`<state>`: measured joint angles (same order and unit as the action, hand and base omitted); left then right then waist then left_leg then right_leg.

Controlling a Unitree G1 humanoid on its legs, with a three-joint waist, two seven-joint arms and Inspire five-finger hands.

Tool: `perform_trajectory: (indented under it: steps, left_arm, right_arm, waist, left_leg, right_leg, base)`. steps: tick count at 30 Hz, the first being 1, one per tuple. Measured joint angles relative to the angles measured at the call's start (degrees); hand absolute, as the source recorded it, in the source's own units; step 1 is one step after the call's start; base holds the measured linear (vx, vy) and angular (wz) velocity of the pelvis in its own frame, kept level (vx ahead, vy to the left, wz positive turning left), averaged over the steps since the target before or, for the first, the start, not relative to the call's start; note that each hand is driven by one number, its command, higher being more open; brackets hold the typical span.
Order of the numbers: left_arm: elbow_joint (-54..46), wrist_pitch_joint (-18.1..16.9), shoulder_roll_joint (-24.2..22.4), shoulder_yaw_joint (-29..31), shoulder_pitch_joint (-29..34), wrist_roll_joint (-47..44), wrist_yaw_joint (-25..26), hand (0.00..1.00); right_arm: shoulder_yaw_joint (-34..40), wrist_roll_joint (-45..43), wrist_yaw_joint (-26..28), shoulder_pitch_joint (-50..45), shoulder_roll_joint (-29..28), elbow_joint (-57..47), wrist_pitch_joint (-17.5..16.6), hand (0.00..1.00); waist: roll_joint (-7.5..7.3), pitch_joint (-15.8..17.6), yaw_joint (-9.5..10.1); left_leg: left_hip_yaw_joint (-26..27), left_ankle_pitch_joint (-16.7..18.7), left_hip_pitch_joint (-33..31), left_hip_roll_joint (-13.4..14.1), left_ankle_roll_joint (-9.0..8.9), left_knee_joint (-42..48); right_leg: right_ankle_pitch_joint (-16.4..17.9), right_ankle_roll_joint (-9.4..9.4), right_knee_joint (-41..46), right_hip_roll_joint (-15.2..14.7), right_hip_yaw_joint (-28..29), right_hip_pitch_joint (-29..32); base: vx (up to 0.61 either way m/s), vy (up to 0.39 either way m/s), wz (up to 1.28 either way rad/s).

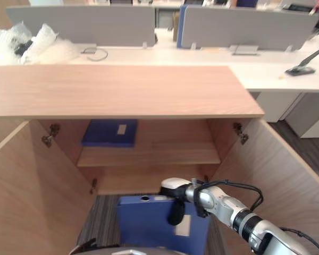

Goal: Walk over to the cabinet, pick up the folder, carry it to the office cabinet, place the folder inside the office cabinet, then close the office cabinet door

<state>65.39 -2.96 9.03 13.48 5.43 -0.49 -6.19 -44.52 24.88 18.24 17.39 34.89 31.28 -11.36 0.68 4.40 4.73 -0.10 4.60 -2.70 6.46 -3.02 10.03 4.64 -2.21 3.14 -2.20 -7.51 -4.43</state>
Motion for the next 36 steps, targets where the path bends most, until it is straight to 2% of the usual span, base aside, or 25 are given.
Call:
perform_trajectory:
  steps: [2, 3, 5, 7, 8, 9, 11, 13, 14, 16, 17, 21, 23, 24, 25, 26, 27, 28, 30, 31, 32, 33, 34, 36]
  left_arm:
    - [-1.2, -0.3, -1.6, 0.7, -1.5, -0.1, 0.7, 1.0]
    - [-1.6, -0.3, -1.8, 0.7, -1.8, -0.1, 1.0, 1.0]
    - [-3.7, -0.3, -2.2, 0.2, -2.5, -0.1, 2.4, 1.0]
    - [-4.0, -0.3, -2.2, 0.2, -2.6, -0.2, 2.6, 1.0]
    - [-4.5, -0.3, -2.3, 0.3, -2.7, -1.2, 2.7, 1.0]
    - [-4.5, -0.3, -2.6, 0.2, -3.0, -1.2, 2.7, 1.0]
    - [-4.5, -0.2, -3.3, 0.2, -3.1, -1.5, 2.7, 1.0]
    - [-4.4, -0.1, -3.8, 0.2, -2.8, -1.8, 2.9, 1.0]
    - [-4.3, 0.0, -3.7, 0.4, -2.9, -1.9, 3.1, 1.0]
    - [-4.0, 0.2, -3.4, 0.3, -3.1, -2.3, 3.7, 1.0]
    - [-3.9, 0.7, -3.8, 0.2, -3.1, -2.4, 3.7, 1.0]
    - [-3.8, 1.1, -4.3, 0.2, -1.7, -4.2, 4.2, 1.0]
    - [-3.7, 1.1, -4.6, 0.2, 0.2, -5.7, 4.4, 1.0]
    - [-3.6, 1.1, -4.7, 0.3, 0.7, -5.9, 4.4, 1.0]
    - [-3.1, 1.1, -4.6, 0.2, 1.6, -6.1, 4.6, 1.0]
    - [-3.0, 1.0, -4.4, 0.2, 2.3, -6.4, 4.9, 1.0]
    - [-2.7, 1.0, -4.2, 0.2, 2.4, -6.6, 5.1, 1.0]
    - [-2.4, 1.0, -4.1, 0.3, 2.7, -6.6, 5.5, 1.0]
    - [-2.3, 1.0, -3.7, 0.4, 2.6, -6.7, 6.0, 1.0]
    - [-2.3, 0.9, -3.6, 0.5, 2.7, -6.8, 6.2, 1.0]
    - [-2.5, 0.9, -3.3, 0.9, 3.0, -6.9, 6.2, 1.0]
    - [-2.3, 0.9, -3.7, 1.2, 2.9, -6.9, 6.3, 1.0]
    - [-2.3, 0.8, -4.3, 1.3, 3.4, -7.0, 6.3, 1.0]
    - [-2.5, 0.3, -4.4, 1.7, 4.4, -7.0, 6.5, 1.0]
  right_arm:
    - [7.3, 0.0, -1.7, -0.4, -4.0, 9.2, 2.8, 0.0]
    - [9.3, -0.3, -2.4, -0.4, -5.4, 11.1, 3.6, 0.0]
    - [16.1, -1.8, -5.9, -0.5, -10.5, 16.2, 6.0, 0.0]
    - [18.3, -4.3, -7.7, -0.6, -12.8, 17.3, 6.8, 0.0]
    - [19.4, -6.7, -8.6, -0.8, -14.5, 17.3, 7.5, 0.0]
    - [21.0, -8.9, -9.1, -0.7, -15.6, 17.4, 8.2, 0.0]
    - [23.5, -12.0, -10.2, -0.7, -17.8, 18.2, 8.8, 0.0]
    - [24.8, -16.0, -11.5, -0.7, -19.8, 19.2, 9.2, 0.0]
    - [25.6, -18.7, -12.6, -0.7, -21.9, 19.8, 9.5, 0.0]
    - [26.9, -23.0, -13.5, -0.7, -24.1, 20.4, 10.0, 0.0]
    - [28.1, -25.0, -14.0, -0.6, -24.9, 20.5, 10.1, 0.0]
    - [29.9, -35.1, -15.8, 0.2, -27.0, 21.9, 10.0, 0.0]
    - [29.9, -41.0, -16.4, 0.3, -28.0, 23.1, 10.1, 0.0]
    - [29.9, -42.6, -16.4, 0.3, -28.1, 23.2, 10.1, 0.0]
    - [29.9, -45.4, -16.5, 0.3, -28.4, 23.1, 10.1, 0.0]
    - [30.0, -48.6, -16.6, 0.3, -28.7, 22.8, 10.0, 0.0]
    - [30.0, -50.4, -16.7, 0.3, -28.7, 22.4, 10.0, 0.0]
    - [30.1, -52.7, -17.0, 0.3, -29.0, 21.3, 10.0, 0.0]
    - [30.7, -58.0, -16.9, 0.3, -29.6, 18.4, 9.2, 0.0]
    - [32.2, -61.1, -16.9, 0.3, -30.7, 17.1, 8.7, 0.0]
    - [33.3, -63.9, -16.9, 0.3, -31.7, 15.6, 8.1, 0.0]
    - [34.1, -64.8, -16.9, 0.3, -31.8, 15.1, 7.5, 0.0]
    - [35.8, -65.7, -17.5, 0.2, -31.7, 15.1, 6.6, 0.0]
    - [38.5, -65.8, -19.2, 0.2, -31.9, 15.1, 5.4, 0.0]
  waist:
    - [2.27, 3.1, 0.55]
    - [2.59, 3.8, 0.62]
    - [3.9, 5.3, 1.05]
    - [3.74, 5.9, 1.13]
    - [3.22, 6.4, 1.14]
    - [3.42, 6.5, 1.13]
    - [3.67, 6.8, 1.28]
    - [4.37, 6.4, 1.56]
    - [3.85, 6.6, 1.54]
    - [2.32, 6.0, 1.36]
    - [2.24, 5.9, 1.37]
    - [3.39, 5.2, 2.07]
    - [4.68, 4.6, 3.11]
    - [5.04, 4.7, 3.11]
    - [5.22, 4.8, 2.7]
    - [4.6, 5.1, 2.1]
    - [4.46, 5.2, 1.88]
    - [4.57, 5.2, 1.62]
    - [3.99, 5.1, 1.39]
    - [3.93, 5.0, 1.3]
    - [2.66, 4.7, 1.54]
    - [2.95, 4.9, 1.44]
    - [4.23, 4.6, 1.38]
    - [4.51, 4.4, 1.72]
  left_leg:
    - [-0.7, 2.4, -4.7, 1.1, 0.27, 11.8]
    - [-0.7, 2.5, -5.9, 1.5, 0.41, 14.8]
    - [-0.6, 2.3, -9.3, 4.0, 0.24, 24.5]
    - [-0.7, 0.9, -10.9, 4.5, -0.36, 27.8]
    - [-0.9, 1.9, -11.8, 4.0, -1.43, 28.2]
    - [-1.0, 3.4, -12.2, 3.1, -1.87, 25.4]
    - [-1.2, 3.4, -12.1, 1.5, -2.01, 19.6]
    - [-1.2, 0.2, -10.1, 0.6, -1.47, 11.8]
    - [-0.5, -0.7, -9.3, 0.4, -0.71, 10.3]
    - [1.0, -0.5, -8.5, -1.0, -0.3, 8.6]
    - [2.2, 0.0, -7.7, -1.9, 0.44, 8.3]
    - [6.1, 1.1, -4.4, -3.5, 2.17, 6.3]
    - [9.4, 0.9, 0.8, -4.0, 2.75, 2.2]
    - [10.2, 0.8, 2.5, -4.2, 2.97, 1.1]
    - [10.8, 0.7, 5.4, -4.8, 3.44, -0.8]
    - [11.0, 0.8, 7.8, -6.0, 3.96, -2.0]
    - [11.0, 0.9, 8.7, -6.3, 4.26, -2.3]
    - [11.0, 1.0, 9.7, -6.6, 4.57, -2.8]
    - [10.7, 1.0, 9.1, -6.2, 4.58, -2.7]
    - [10.4, 1.0, 8.3, -5.8, 4.49, -2.4]
    - [10.3, 0.9, 7.5, -6.4, 3.8, -2.3]
    - [9.8, 1.1, 7.5, -6.2, 3.37, -2.3]
    - [8.2, 0.8, 7.4, -5.0, 2.62, -2.6]
    - [7.6, 0.9, 7.5, -3.5, 1.6, -2.8]
  right_leg:
    - [0.5, 0.73, 0.2, 1.1, -0.9, -1.6]
    - [0.7, 1.08, 0.3, 1.4, -1.1, -2.1]
    - [1.5, 2.28, 0.9, 3.2, -1.3, -3.7]
    - [1.8, 2.87, 1.0, 3.6, -1.3, -4.4]
    - [2.0, 3.13, 1.0, 3.4, -1.2, -4.6]
    - [2.0, 3.2, 1.1, 3.3, -0.8, -4.3]
    - [2.0, 3.19, 1.1, 3.2, 0.1, -4.2]
    - [2.4, 2.6, 1.1, 3.8, 1.8, -4.2]
    - [3.0, 2.02, 1.3, 3.5, 3.0, -4.3]
    - [3.7, 1.12, 1.5, 1.7, 3.9, -3.5]
    - [4.1, 0.34, 1.5, 0.4, 4.6, -3.7]
    - [4.4, -1.55, 2.7, -2.4, 6.6, -3.9]
    - [6.2, -4.33, 13.8, -3.6, 7.2, 0.1]
    - [6.6, -4.8, 18.3, -4.0, 7.1, 1.6]
    - [6.7, -4.66, 26.6, -5.2, 5.7, 4.5]
    - [6.5, -4.16, 33.7, -8.0, 1.6, 6.2]
    - [6.2, -3.49, 36.1, -9.5, -0.7, 6.5]
    - [7.7, -0.94, 38.6, -11.8, -4.9, 7.0]
    - [9.8, -0.27, 35.9, -13.0, -8.3, 8.3]
    - [9.5, -0.82, 29.1, -12.2, -9.1, 8.2]
    - [5.2, -1.81, 20.1, -11.7, -9.0, 8.1]
    - [5.3, -2.58, 18.4, -11.4, -9.4, 7.1]
    - [3.6, -2.24, 14.4, -9.4, -10.6, 5.0]
    - [2.2, -1.58, 10.7, -7.1, -11.7, 2.8]
  base:
    - [-0.1, -0.018, 0.18]
    - [-0.1, -0.027, 0.12]
    - [-0.07, -0.044, 0.03]
    - [-0.04, -0.078, 0.01]
    - [-0.02, -0.082, -0.06]
    - [0.0, -0.046, -0.13]
    - [0.06, 0.042, -0.31]
    - [0.12, 0.12, -0.48]
    - [0.15, 0.155, -0.37]
    - [0.18, 0.155, -0.29]
    - [0.17, 0.131, -0.24]
    - [0.13, 0.134, -0.44]
    - [0.09, 0.092, -0.68]
    - [0.08, 0.116, -0.54]
    - [0.07, 0.127, -0.24]
    - [0.09, 0.126, -0.12]
    - [0.11, 0.092, 0.01]
    - [0.1, 0.053, 0.02]
    - [0.05, -0.003, 0.07]
    - [0.05, -0.139, 0.1]
    - [0.05, -0.176, 0.11]
    - [0.08, -0.2, 0.18]
    - [0.08, -0.136, 0.21]
    - [0.07, -0.142, 0.14]
